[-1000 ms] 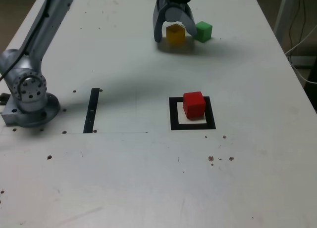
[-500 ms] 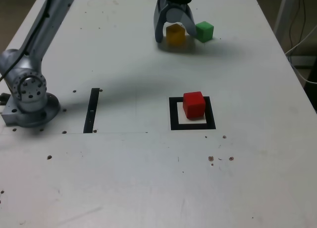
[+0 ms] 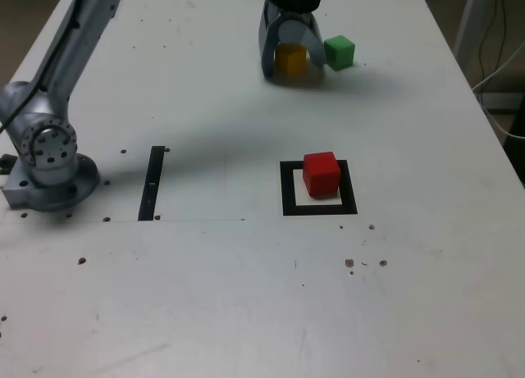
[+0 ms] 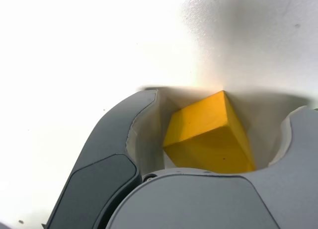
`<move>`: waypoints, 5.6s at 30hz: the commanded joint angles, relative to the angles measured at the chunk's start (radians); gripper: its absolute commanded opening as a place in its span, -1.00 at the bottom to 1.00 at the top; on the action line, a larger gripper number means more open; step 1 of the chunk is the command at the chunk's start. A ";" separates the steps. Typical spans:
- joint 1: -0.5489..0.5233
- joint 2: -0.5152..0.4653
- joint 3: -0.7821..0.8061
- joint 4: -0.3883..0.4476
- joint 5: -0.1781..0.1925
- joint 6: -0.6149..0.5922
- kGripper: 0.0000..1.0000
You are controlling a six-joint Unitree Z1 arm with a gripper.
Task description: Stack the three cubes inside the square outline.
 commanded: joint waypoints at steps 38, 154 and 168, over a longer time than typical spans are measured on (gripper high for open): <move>0.073 -0.006 0.102 -0.198 -0.096 -0.015 0.01; -0.726 -0.368 0.412 -0.117 -0.089 -0.798 -0.49; -0.713 -0.339 0.402 -0.120 -0.116 -0.769 -0.13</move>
